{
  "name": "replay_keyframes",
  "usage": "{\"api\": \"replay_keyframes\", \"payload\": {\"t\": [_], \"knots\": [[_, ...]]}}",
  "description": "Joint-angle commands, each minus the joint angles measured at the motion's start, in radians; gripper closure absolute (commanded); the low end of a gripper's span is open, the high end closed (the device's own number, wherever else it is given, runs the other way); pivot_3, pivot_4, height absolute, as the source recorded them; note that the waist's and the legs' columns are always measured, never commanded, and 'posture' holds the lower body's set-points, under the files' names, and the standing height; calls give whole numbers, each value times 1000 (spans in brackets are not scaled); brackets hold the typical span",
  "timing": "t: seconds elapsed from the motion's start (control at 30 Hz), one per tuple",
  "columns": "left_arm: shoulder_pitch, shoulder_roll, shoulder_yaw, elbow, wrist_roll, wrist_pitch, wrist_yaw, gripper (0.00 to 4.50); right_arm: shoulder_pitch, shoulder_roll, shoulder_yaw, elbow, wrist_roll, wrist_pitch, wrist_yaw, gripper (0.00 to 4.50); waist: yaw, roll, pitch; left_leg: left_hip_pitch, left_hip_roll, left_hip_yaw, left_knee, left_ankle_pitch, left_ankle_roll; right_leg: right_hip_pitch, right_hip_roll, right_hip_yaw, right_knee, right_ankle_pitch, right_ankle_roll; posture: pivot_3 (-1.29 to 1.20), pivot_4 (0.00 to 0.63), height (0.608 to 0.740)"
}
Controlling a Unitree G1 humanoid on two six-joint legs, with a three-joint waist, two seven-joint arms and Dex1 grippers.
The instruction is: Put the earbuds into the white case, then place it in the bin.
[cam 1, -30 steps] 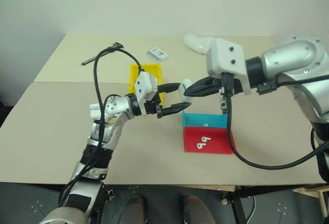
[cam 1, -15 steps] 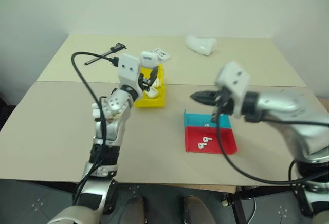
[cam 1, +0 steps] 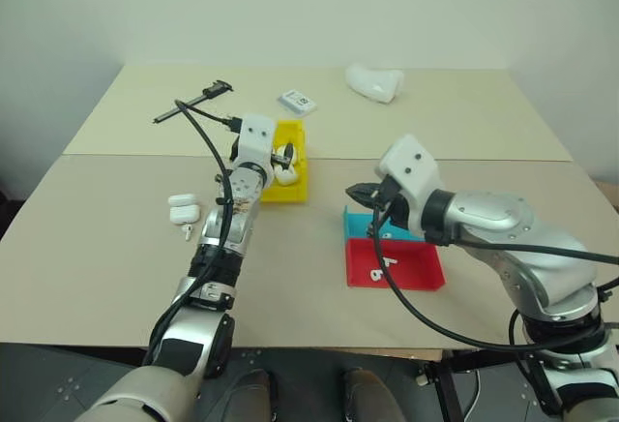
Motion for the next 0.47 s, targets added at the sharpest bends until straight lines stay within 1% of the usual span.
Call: {"api": "replay_keyframes", "payload": {"t": [0.03, 0.13, 0.23, 0.3, 0.37, 0.4, 0.47], "knots": [[43, 53, 48, -184, -91, -37, -117, 44, 20, -9, -50, -38, -11, -37, -3, 4500, -4, 0, 0, 0, 0, 0, 0, 0, 0, 0, 0, 0, 0, 0, 0, 0, 150, 740], [135, 146, 63, -352, -184, 14, -282, 44, 61, -15, -66, -36, -21, -98, 13, 4500, -8, 0, 0, 1, 1, 0, -1, 0, 0, 0, 0, 1, 1, 0, 0, 0, 150, 740], [247, 269, 80, -533, -288, 66, -452, 44, 123, -29, -91, -26, -34, -184, 43, 4500, -9, 0, 0, 2, 1, 1, -1, 1, -1, 0, 0, 1, 1, 0, 0, 0, 150, 740], [350, 379, 113, -672, -381, 108, -583, 44, 164, -32, -120, -9, -26, -231, 72, 4500, -7, 0, 0, 2, 1, 2, -1, 1, -2, 0, 0, 0, 1, 0, 0, 0, 150, 740], [436, 466, 156, -783, -469, 161, -666, 44, 197, -38, -147, 3, -16, -266, 102, 4500, -8, 0, 0, 2, 1, 2, -1, 1, -2, 1, 0, 0, 1, 0, 0, 0, 150, 740], [463, 493, 172, -816, -500, 179, -684, 44, 207, -40, -155, 7, -13, -279, 114, 4500, -7, 0, 0, 2, 1, 2, -1, 1, -2, 1, 0, 1, 1, 0, 0, 0, 150, 740], [547, 568, 250, -900, -592, 241, -734, 44, 223, -51, -170, 21, -3, -308, 154, 4500, -5, 0, 0, 3, 1, 2, -1, 1, -2, 2, 0, 0, 1, 0, 0, 0, 150, 740]]}}
